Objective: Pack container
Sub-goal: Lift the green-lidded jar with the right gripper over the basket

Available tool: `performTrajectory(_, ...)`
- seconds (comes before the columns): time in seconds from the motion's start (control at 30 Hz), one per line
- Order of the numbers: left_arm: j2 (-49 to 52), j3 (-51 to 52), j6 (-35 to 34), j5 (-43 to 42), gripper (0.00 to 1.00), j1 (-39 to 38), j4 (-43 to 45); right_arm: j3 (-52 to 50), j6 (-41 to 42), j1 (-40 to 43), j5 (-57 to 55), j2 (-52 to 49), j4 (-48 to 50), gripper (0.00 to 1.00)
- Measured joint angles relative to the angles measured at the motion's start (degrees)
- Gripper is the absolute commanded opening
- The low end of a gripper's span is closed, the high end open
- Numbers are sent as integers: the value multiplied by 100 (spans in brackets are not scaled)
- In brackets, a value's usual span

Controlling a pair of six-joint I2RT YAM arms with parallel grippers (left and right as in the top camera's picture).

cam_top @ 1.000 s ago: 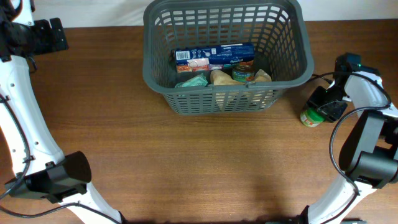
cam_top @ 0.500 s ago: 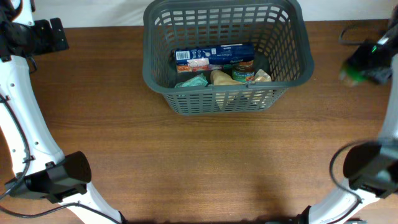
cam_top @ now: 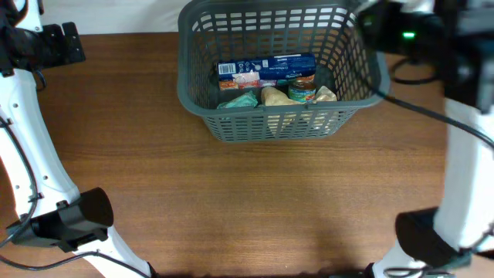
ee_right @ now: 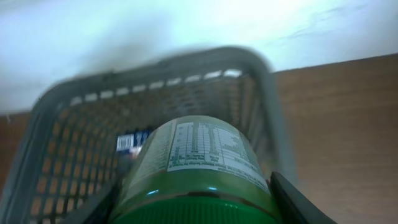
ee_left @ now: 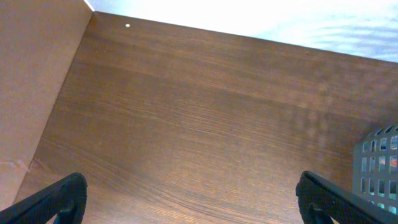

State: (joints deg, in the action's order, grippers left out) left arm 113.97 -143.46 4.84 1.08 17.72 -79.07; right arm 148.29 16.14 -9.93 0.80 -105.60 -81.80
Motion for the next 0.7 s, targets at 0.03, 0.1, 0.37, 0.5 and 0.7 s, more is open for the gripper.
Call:
performTrajectory(0.03, 0, 0, 0, -2, 99, 0, 0, -7, -11, -94, -37, -87, 0, 44)
performTrajectory(0.1, 0, 0, 0, 0, 99, 0, -2, -52, -90, -350, -107, -382, 17, 44)
performTrajectory(0.37, 0, 0, 0, -2, 99, 0, 0, -356, -190, -848, -254, -2006, 149, 43)
performTrajectory(0.5, 0, 0, 0, -2, 99, 0, 0, -385, -216, -907, -293, -2636, 225, 44)
performTrajectory(0.7, 0, 0, 0, 0, 99, 0, -2, -400, -251, -979, -295, -2959, 302, 47)
